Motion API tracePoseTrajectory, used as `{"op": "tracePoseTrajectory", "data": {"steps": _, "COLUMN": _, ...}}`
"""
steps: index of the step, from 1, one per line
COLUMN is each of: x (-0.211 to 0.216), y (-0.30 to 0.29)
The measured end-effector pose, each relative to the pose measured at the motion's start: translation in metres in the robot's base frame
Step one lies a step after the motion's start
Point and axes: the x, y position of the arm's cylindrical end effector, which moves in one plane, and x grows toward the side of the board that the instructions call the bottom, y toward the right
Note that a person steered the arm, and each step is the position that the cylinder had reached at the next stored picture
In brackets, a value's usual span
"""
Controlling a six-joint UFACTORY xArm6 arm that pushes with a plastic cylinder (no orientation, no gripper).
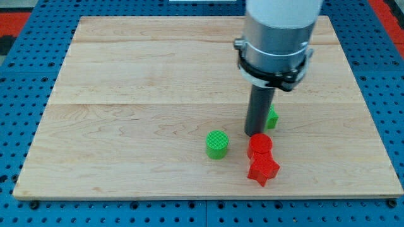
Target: Push the red circle along with the red star to the green star
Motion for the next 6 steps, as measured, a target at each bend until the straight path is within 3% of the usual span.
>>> {"op": "tracePoseTrajectory", "data": {"steps": 1, "x": -0.023, "y": -0.024}}
{"op": "tracePoseTrajectory", "data": {"steps": 3, "x": -0.024, "y": -0.106}}
{"op": "tracePoseTrajectory", "data": {"steps": 4, "x": 0.012, "y": -0.133}}
{"op": "tracePoseTrajectory", "data": {"steps": 5, "x": 0.081, "y": -0.103}}
{"op": "tracePoseTrajectory", "data": {"steps": 6, "x": 0.109, "y": -0.070}}
